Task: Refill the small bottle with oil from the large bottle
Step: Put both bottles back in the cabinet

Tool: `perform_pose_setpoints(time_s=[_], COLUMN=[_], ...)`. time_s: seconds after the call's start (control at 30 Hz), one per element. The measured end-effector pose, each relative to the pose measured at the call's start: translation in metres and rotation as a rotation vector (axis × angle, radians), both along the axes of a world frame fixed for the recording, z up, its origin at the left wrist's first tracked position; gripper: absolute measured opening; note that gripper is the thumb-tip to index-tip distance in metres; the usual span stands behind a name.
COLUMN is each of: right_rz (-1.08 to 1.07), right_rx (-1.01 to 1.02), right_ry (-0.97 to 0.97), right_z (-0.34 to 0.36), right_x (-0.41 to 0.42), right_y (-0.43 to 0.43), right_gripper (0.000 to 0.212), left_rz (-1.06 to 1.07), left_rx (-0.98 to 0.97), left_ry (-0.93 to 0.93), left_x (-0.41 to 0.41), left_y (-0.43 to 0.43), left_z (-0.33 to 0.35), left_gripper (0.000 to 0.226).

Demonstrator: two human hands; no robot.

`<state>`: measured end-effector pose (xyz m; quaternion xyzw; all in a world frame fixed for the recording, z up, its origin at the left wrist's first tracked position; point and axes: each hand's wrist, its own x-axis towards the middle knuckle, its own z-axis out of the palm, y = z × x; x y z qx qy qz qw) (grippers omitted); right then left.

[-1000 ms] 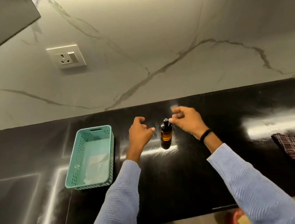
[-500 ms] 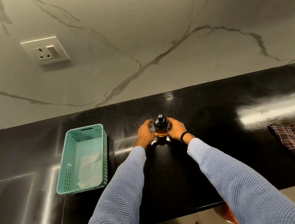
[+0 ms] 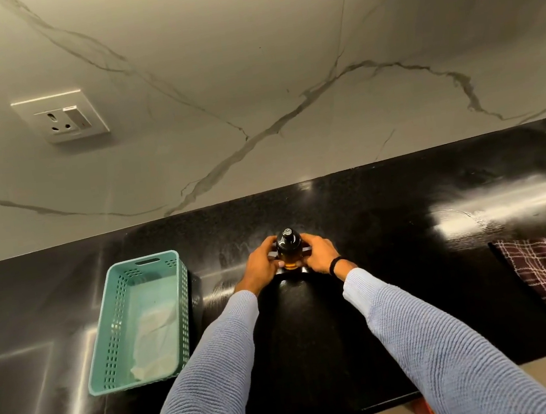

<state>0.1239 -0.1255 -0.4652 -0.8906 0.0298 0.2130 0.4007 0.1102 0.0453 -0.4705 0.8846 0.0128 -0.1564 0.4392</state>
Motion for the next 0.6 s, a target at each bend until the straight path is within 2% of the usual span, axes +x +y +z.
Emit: perform_pose_setpoints(time_s=[0.37, 0.6], right_rz=[0.017, 0.038], right_rx=[0.059, 0.199], right_ry=[-0.017, -0.124], right_z=[0.0, 0.041], right_x=[0.005, 0.0], right_y=[-0.004, -0.014], right_gripper=[0.073, 0.069], left_rz=[-0.03, -0.042], left_rx=[-0.018, -0.085], left_ry=[-0.048, -0.143], left_x=[-0.006, -0.013], left_y=[0.003, 0.005], left_z=[0.008, 0.054], left_gripper=[0.056, 0.053])
